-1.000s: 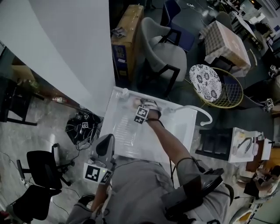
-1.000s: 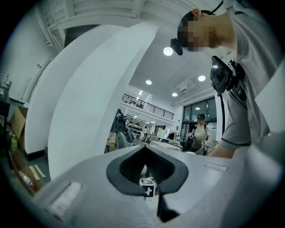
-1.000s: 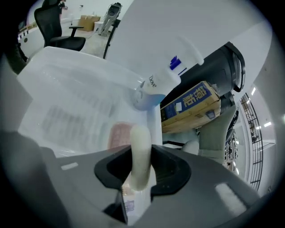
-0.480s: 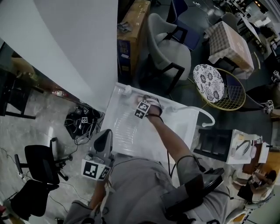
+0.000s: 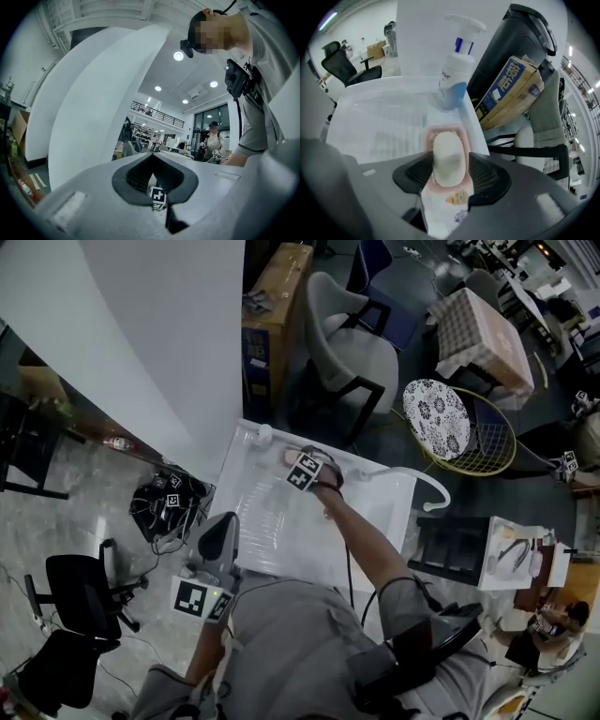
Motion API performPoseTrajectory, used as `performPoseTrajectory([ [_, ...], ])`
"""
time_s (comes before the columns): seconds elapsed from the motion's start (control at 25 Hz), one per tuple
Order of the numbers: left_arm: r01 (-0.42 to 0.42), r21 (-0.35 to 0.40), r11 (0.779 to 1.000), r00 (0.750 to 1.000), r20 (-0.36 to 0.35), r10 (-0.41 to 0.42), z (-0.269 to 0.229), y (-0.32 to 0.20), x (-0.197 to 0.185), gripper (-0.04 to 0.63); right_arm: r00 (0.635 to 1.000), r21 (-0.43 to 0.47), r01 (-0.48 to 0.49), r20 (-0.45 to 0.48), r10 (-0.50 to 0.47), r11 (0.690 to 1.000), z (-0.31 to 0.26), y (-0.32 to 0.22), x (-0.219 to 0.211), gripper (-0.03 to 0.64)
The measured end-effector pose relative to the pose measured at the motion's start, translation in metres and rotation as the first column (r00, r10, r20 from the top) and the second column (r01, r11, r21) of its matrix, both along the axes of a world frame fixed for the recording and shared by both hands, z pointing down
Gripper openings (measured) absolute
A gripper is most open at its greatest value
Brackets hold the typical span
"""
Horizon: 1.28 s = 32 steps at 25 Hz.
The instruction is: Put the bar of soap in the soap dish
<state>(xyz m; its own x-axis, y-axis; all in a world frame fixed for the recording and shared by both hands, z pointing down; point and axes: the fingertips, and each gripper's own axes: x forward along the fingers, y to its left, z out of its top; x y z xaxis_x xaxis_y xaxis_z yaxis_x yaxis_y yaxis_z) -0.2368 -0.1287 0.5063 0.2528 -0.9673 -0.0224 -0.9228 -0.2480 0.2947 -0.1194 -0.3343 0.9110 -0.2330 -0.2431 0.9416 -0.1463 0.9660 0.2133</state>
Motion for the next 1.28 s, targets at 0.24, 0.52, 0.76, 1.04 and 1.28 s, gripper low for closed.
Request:
performPoseTrajectory([
  [0.24, 0.002, 0.009, 1.000, 1.000, 0.002, -0.002, -0.005, 0.005, 0.007, -0.002, 0.985, -0.105, -0.124, 0.110, 0.135, 0.987, -0.013, 0.004, 0.005, 0.247],
  [0.52, -0.007, 0.019, 1.000, 1.000, 0.010, 0.006, -0.010, 0.005, 0.013, -0.002, 0.921, -0.143, -0.234, 0.284, 0.267, 0.962, -0.072, 0.001, 0.005, 0.253],
  [0.76, -0.049, 0.058, 0.997, 0.998, 0.038, 0.047, -0.026, -0.007, 0.024, -0.002, 0.782, -0.144, -0.301, 0.528, 0.331, 0.943, -0.175, 0.011, -0.005, 0.270],
  [1.04, -0.143, 0.105, 0.984, 0.988, 0.077, 0.135, -0.050, -0.022, 0.054, -0.002, 0.589, -0.133, -0.355, 0.737, 0.332, 0.925, -0.303, 0.047, 0.026, 0.296],
  [1.28, -0.260, 0.142, 0.955, 0.963, 0.106, 0.246, -0.069, -0.033, 0.100, -0.002, 0.515, -0.004, -0.447, 0.817, 0.261, 0.895, -0.394, 0.092, 0.082, 0.313],
])
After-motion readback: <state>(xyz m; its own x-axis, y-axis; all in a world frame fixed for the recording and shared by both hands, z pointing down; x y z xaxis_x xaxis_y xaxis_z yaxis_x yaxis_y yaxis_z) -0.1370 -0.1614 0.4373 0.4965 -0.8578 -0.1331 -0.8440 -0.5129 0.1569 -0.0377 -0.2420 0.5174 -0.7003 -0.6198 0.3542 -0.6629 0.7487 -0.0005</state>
